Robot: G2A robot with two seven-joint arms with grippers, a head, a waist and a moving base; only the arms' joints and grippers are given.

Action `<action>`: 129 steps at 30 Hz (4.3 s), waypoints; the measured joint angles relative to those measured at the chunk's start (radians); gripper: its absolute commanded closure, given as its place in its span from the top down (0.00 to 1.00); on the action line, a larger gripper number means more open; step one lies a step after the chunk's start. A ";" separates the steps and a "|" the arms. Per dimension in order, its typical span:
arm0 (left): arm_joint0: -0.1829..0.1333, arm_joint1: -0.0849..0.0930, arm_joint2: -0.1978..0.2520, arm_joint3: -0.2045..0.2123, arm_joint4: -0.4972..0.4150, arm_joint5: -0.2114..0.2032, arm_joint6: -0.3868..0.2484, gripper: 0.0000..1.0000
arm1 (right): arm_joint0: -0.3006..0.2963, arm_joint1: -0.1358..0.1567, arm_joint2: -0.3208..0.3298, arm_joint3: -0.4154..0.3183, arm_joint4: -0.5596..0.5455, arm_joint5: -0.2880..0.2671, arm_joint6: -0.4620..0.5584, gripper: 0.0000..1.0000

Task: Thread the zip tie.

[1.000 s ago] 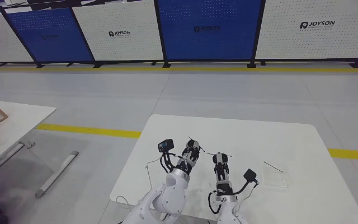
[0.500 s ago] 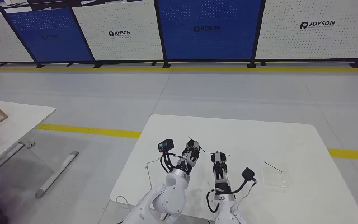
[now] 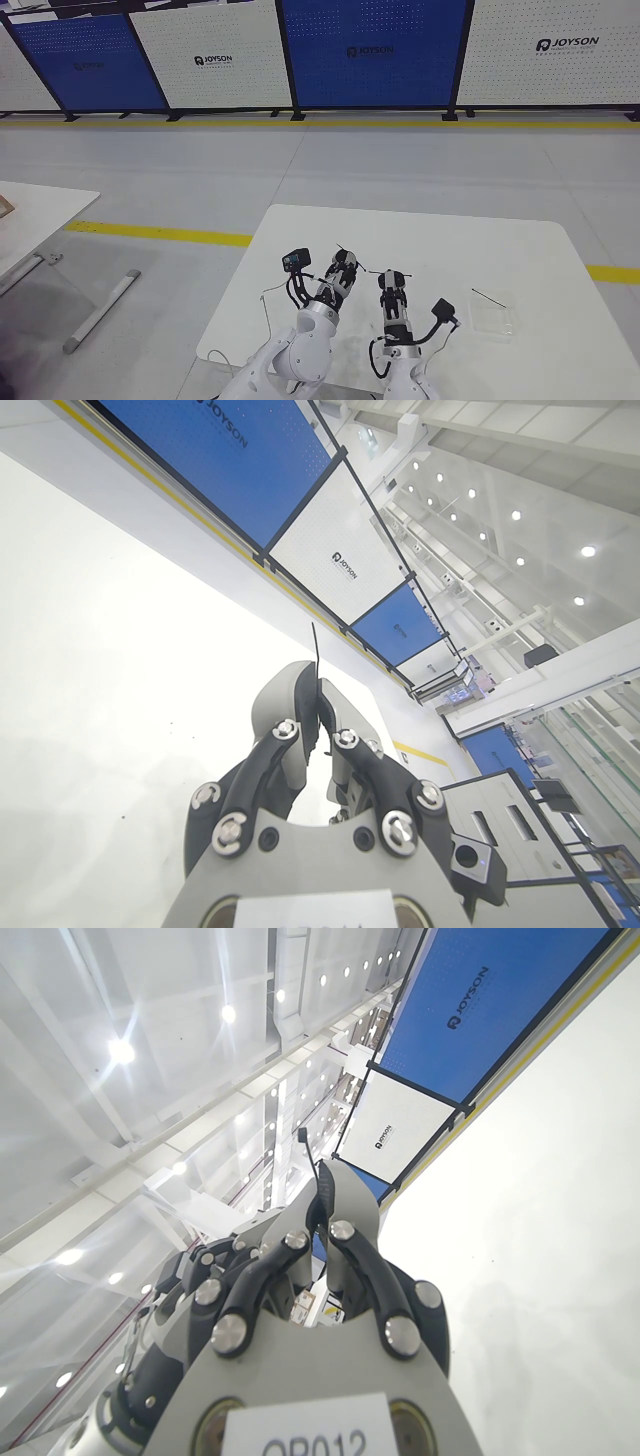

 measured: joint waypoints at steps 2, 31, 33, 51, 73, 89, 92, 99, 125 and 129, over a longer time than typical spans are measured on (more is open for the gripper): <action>0.000 0.000 0.000 0.000 0.000 0.000 0.000 0.00 | 0.003 -0.002 -0.001 0.004 0.000 0.002 0.000 0.00; 0.000 0.000 0.000 0.000 0.000 0.000 0.000 0.00 | 0.013 -0.022 -0.002 0.042 -0.020 0.002 -0.022 0.00; 0.000 0.000 0.000 0.000 0.000 0.000 0.000 0.00 | 0.013 -0.022 -0.002 0.042 -0.020 0.003 -0.022 0.00; 0.000 0.000 0.000 0.000 0.000 0.000 0.000 0.00 | -0.015 -0.022 0.022 0.004 -0.032 -0.010 0.004 0.00; 0.000 0.000 0.000 0.000 0.000 0.000 0.000 0.00 | 0.003 -0.039 0.017 0.037 -0.055 0.006 -0.023 0.00; 0.000 0.000 0.000 0.000 0.000 0.000 0.000 0.00 | 0.002 -0.045 0.025 0.041 -0.064 0.005 -0.010 0.00; 0.000 0.000 0.000 0.000 0.000 0.000 0.000 0.00 | 0.006 -0.047 0.024 0.046 -0.062 0.010 -0.006 0.00; 0.000 0.000 0.000 0.000 0.000 0.000 0.000 0.00 | 0.010 -0.053 0.018 0.054 -0.054 0.004 -0.002 0.00; 0.002 -0.007 -0.018 -0.004 -0.077 -0.025 -0.012 0.00 | 0.005 -0.053 0.034 0.033 -0.002 -0.036 0.059 0.00; 0.003 -0.010 -0.017 -0.008 -0.085 -0.028 -0.013 0.00 | 0.004 -0.052 0.032 0.027 -0.005 -0.035 0.059 0.00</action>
